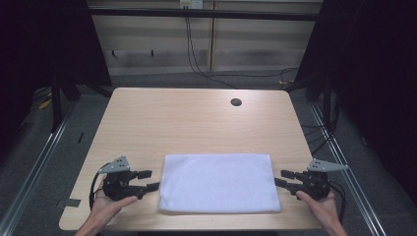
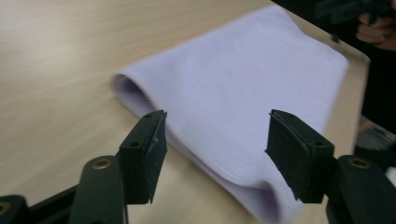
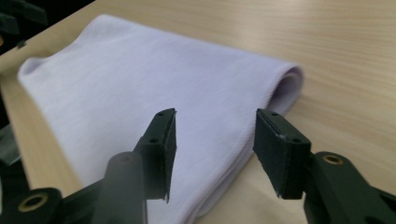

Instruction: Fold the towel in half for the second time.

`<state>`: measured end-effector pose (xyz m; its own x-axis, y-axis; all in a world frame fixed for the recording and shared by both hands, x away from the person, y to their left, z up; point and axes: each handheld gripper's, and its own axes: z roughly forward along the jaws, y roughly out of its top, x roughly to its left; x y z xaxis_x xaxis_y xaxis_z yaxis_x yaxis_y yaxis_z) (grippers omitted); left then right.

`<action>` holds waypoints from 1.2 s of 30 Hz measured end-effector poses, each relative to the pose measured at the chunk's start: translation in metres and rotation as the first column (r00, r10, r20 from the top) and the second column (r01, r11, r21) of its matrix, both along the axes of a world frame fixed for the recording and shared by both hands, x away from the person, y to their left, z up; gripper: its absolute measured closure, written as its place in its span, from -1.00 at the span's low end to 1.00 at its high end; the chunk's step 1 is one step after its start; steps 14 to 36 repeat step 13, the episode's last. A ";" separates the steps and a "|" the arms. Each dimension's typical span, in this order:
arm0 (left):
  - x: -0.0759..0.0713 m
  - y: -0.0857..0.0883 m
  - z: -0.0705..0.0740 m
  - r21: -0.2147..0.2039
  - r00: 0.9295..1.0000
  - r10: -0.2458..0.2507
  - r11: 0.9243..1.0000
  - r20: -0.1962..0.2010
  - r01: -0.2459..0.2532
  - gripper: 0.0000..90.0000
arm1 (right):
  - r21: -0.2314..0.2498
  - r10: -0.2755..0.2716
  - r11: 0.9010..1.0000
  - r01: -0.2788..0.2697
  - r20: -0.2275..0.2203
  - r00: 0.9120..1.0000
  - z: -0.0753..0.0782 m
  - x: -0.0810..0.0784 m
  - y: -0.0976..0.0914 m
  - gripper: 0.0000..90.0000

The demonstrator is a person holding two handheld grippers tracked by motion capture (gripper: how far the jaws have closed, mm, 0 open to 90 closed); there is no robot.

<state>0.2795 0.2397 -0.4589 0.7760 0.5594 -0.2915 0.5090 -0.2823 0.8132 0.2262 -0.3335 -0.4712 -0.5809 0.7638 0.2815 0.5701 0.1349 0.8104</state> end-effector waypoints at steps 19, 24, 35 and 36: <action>0.023 0.037 -0.023 -0.009 0.971 0.223 0.974 -0.089 -0.225 -0.61 | -0.007 -0.177 0.984 0.178 0.084 0.981 -0.003 0.002 -0.013 -0.16; 0.023 0.037 -0.023 -0.009 0.971 0.223 0.974 -0.089 -0.225 -0.61 | -0.007 -0.177 0.984 0.178 0.084 0.981 -0.003 0.002 -0.013 -0.16; 0.023 0.037 -0.023 -0.009 0.971 0.223 0.974 -0.089 -0.225 -0.61 | -0.007 -0.177 0.984 0.178 0.084 0.981 -0.003 0.002 -0.013 -0.16; 0.023 0.037 -0.023 -0.009 0.971 0.223 0.974 -0.089 -0.225 -0.61 | -0.007 -0.177 0.984 0.178 0.084 0.981 -0.003 0.002 -0.013 -0.16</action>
